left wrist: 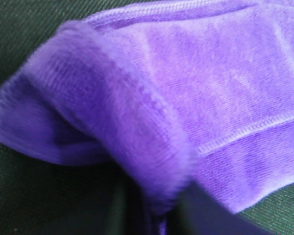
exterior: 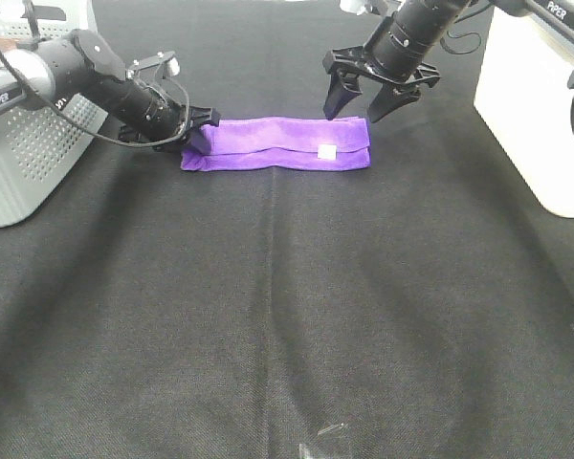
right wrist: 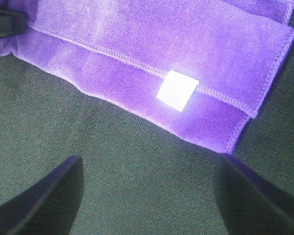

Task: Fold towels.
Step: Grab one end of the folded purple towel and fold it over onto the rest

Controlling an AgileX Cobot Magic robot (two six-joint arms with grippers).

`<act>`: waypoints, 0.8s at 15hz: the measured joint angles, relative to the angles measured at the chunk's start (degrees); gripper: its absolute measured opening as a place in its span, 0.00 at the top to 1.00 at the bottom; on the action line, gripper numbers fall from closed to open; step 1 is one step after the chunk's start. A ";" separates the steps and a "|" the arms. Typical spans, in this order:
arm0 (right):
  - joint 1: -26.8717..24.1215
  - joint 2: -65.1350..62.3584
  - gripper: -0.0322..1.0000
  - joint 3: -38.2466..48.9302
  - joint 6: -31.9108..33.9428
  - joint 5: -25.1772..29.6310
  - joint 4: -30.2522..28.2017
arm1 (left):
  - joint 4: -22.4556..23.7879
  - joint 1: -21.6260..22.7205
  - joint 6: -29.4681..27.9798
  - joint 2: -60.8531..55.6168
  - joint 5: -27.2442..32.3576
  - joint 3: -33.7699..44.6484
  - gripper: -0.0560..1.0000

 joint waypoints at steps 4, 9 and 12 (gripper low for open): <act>0.00 0.00 0.26 0.00 0.00 0.00 0.00 | 2.23 -0.11 1.26 0.86 5.39 -5.04 0.91; 0.00 -0.80 0.26 -0.06 0.00 0.06 -0.23 | 3.90 -0.97 1.95 1.20 12.66 -18.16 0.91; 0.00 -4.18 0.26 -0.11 0.00 0.06 -2.52 | 0.74 -3.61 4.01 1.26 10.83 -20.23 0.91</act>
